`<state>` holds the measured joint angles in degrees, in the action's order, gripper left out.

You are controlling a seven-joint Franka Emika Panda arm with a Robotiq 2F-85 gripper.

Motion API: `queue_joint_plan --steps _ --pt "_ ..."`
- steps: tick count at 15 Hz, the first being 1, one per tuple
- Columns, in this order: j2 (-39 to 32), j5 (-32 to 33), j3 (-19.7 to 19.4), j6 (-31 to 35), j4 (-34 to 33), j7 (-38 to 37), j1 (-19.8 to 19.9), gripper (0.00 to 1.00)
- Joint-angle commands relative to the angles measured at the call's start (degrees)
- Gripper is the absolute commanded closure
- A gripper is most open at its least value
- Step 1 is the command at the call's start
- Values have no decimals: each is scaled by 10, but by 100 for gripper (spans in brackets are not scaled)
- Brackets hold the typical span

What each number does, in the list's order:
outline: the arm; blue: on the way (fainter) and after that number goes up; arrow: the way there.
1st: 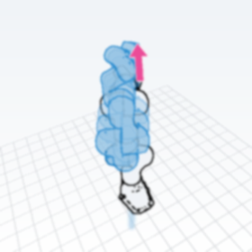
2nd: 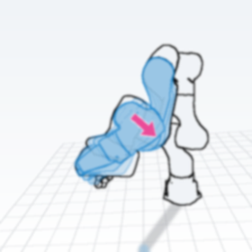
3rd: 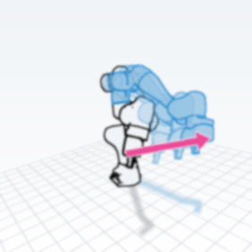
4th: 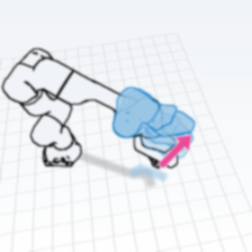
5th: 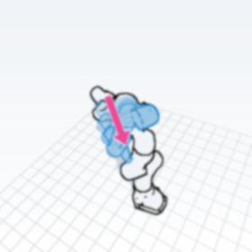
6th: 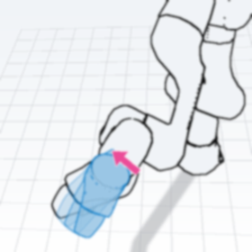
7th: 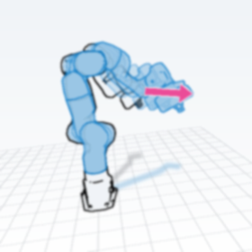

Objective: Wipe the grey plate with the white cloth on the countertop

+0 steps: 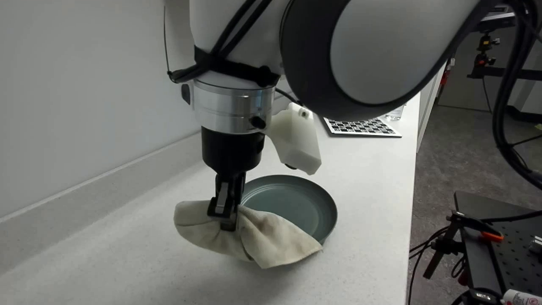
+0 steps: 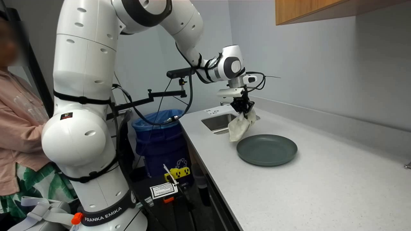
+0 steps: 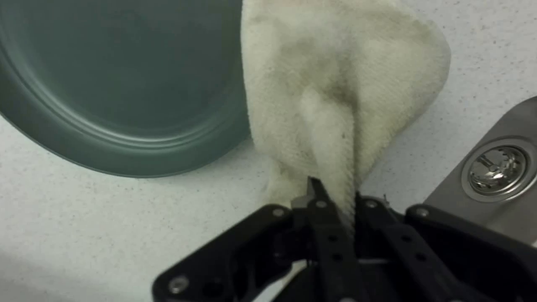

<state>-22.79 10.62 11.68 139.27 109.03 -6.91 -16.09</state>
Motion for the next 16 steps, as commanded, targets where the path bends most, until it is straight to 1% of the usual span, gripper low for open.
queue_joint_plan --steps 1,4,5,6,10,14,15,16 --pt "1 -43 15 8 6 29 3 98" --pt "-10 -47 15 7 12 27 0 98" --pt "-12 -49 15 3 12 29 0 66" --pt "-14 -51 15 2 13 31 1 65" --pt "-15 -51 13 -5 15 36 4 36" --pt "-1 -46 5 -8 23 26 4 5" --pt "4 -43 1 -11 25 23 4 1" --pt "11 -38 -3 -17 29 23 4 0"
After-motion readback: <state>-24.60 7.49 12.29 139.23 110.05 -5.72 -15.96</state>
